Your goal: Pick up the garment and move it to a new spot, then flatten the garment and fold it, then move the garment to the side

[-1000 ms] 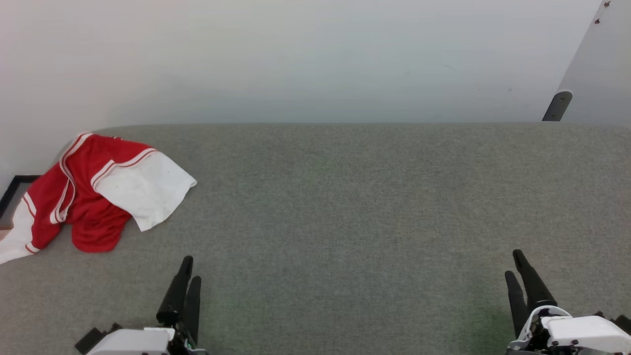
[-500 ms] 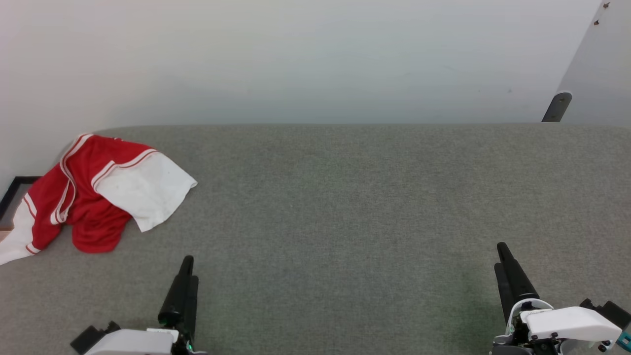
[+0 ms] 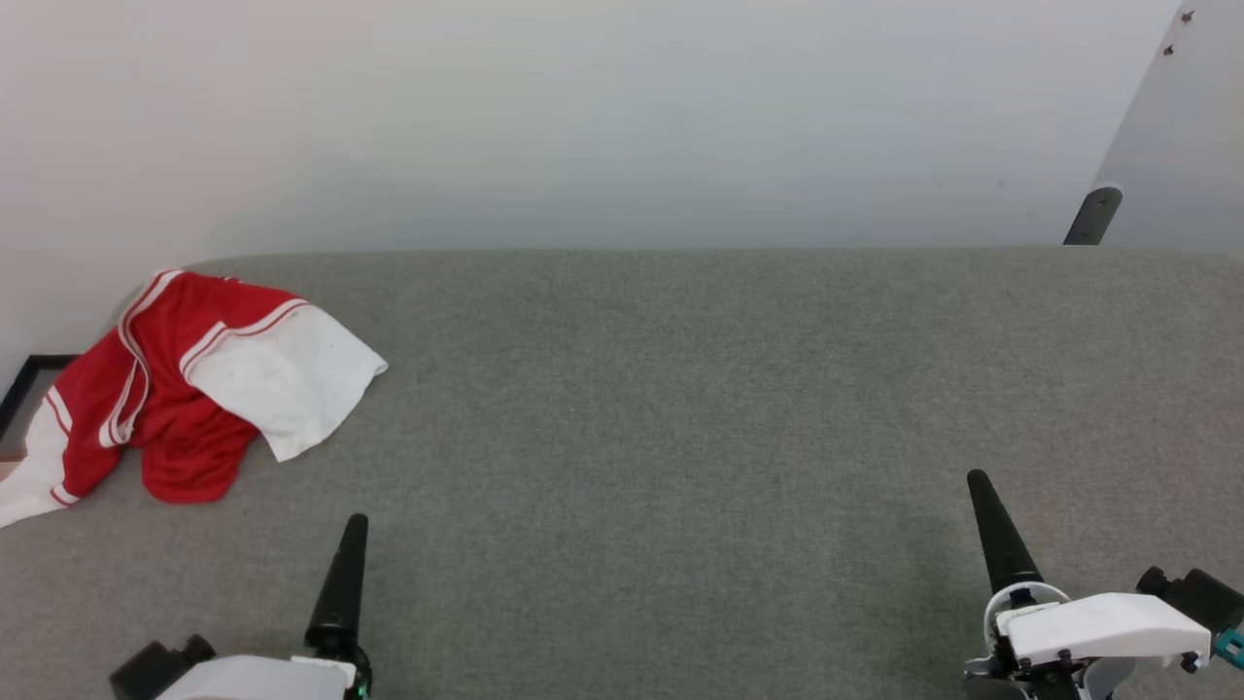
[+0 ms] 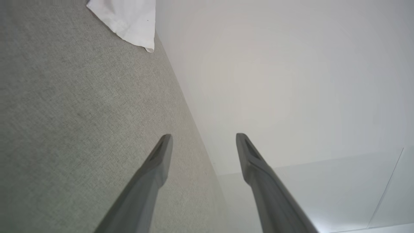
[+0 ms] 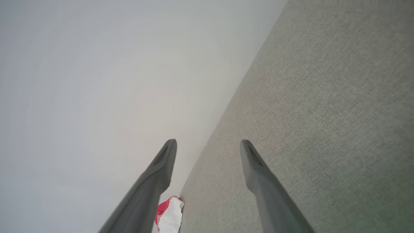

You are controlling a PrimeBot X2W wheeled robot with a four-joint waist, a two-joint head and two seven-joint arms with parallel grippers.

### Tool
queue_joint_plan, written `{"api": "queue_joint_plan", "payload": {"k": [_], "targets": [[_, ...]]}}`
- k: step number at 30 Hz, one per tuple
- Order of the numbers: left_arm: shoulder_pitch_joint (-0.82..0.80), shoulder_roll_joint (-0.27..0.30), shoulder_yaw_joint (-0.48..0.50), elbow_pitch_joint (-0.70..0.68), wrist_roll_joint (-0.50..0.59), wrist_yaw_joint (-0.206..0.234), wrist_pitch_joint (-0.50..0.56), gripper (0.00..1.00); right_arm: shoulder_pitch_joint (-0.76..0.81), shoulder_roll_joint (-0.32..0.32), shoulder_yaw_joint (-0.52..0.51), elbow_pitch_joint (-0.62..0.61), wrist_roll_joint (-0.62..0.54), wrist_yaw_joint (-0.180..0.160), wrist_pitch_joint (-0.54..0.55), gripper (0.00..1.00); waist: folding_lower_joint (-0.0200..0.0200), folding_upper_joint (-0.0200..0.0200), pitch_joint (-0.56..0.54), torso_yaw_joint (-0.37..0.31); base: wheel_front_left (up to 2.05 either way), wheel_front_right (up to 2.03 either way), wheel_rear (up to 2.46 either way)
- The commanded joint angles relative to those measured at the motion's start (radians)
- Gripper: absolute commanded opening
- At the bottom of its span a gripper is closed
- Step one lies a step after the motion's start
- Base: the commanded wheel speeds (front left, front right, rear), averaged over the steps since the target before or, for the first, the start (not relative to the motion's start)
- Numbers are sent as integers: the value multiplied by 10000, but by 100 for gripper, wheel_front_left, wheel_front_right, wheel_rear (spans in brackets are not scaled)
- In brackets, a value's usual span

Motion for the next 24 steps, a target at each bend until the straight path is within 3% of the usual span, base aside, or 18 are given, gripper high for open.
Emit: {"api": "queue_joint_plan", "payload": {"k": [1, 15, 24], "targets": [[-20, 128, -45, -194, 287, 77, -105, 100, -298, -28, 33, -74, -385, 38, -96, 100, 0, 0, -7, 1, 0, 0, 0], [172, 651, -332, -492, 2873, 635, -674, 100, -333, 10, -70, -1, -3787, 45, -499, 100, 0, 0, -77, -2, 0, 0, 0], [355, 722, -173, -849, 4940, 859, -958, 100, -263, 33, -412, -209, -6696, 46, -608, 100, 0, 0, -136, -37, 0, 0, 0]]}}
